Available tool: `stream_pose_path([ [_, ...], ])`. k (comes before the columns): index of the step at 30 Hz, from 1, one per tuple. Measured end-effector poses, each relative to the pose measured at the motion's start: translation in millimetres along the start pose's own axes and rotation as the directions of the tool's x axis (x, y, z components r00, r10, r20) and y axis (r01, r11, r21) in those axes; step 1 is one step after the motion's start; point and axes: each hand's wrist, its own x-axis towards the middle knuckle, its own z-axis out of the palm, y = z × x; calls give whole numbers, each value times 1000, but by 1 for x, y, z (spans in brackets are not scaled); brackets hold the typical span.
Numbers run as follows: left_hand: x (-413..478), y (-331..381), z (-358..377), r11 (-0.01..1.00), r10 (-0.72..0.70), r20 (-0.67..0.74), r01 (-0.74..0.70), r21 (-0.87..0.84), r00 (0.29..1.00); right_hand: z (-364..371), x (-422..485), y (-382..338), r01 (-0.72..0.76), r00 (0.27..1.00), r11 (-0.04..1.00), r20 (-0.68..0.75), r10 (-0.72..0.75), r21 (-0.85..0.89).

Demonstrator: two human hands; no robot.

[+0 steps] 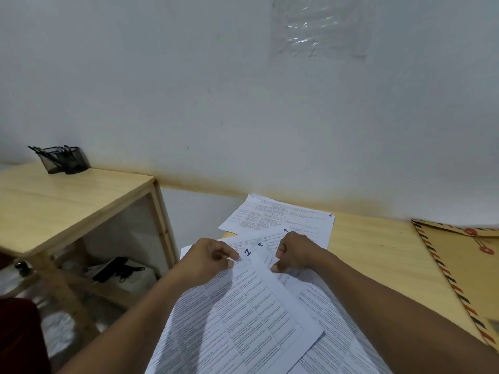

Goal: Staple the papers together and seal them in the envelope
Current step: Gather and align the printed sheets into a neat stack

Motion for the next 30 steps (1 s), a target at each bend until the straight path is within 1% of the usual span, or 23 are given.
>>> stream_pose_path([
  [5,1,1,3,1000,21,-45,-21,-9,999,3,0,8,21,993,997,-115,-13,68],
  [7,3,5,2,999,27,-71,-30,-39,997,0,-2,9,46,993,995,-115,-35,89],
  [10,6,12,4,996,43,-101,-51,-78,994,-4,-3,9,20,997,981,-82,-4,193],
  [12,7,14,9,996,48,-111,-55,-64,993,-5,-1,10,11,996,964,-85,12,267],
  [14,9,16,14,997,48,-134,-55,-50,990,-5,0,10,55,991,948,-136,-12,313],
  [15,10,17,15,997,49,-150,-58,-57,988,-5,0,8,99,981,936,-189,-36,337],
  [17,13,24,15,995,56,-184,-70,-69,981,-7,-2,3,198,947,894,-315,-68,403],
  [18,15,30,14,995,69,-205,-83,-63,976,-11,-2,0,249,925,878,-370,-89,409],
  [19,17,37,13,993,94,-226,-109,-53,970,-16,-3,-3,299,901,870,-417,-121,393],
  [21,22,53,9,984,162,-258,-175,-31,953,-30,-2,-9,371,850,878,-493,-189,303],
  [24,31,83,-3,961,273,-330,-275,42,904,-58,-4,-19,429,765,877,-604,-225,216],
  [26,37,106,-12,936,350,-374,-333,111,859,-79,-8,-26,462,717,862,-661,-224,209],
  [30,37,150,-26,895,445,-432,-411,175,785,-119,-16,-41,517,671,828,-704,-235,217],
])
